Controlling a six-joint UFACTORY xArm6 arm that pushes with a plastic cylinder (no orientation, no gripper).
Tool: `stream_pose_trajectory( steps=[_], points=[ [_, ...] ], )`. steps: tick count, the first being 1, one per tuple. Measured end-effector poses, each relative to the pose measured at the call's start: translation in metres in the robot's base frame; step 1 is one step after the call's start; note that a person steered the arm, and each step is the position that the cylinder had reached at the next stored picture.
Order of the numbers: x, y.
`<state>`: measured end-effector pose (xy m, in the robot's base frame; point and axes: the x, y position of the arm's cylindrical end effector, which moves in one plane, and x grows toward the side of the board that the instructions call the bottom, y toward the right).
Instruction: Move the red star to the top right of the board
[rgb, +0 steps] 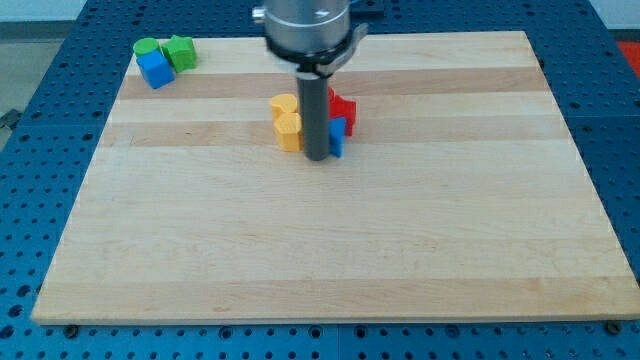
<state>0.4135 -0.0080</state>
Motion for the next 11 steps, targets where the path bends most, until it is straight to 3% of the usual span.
stream_pose_trajectory(
  steps=[2,4,6,7,9,11],
  points=[
    [-0.031,0.042],
    [-0.008,0.008],
    [-0.037,-0.002],
    [-0.068,0.013],
    [-0.11,0.1],
    [-0.109,0.11]
  ],
)
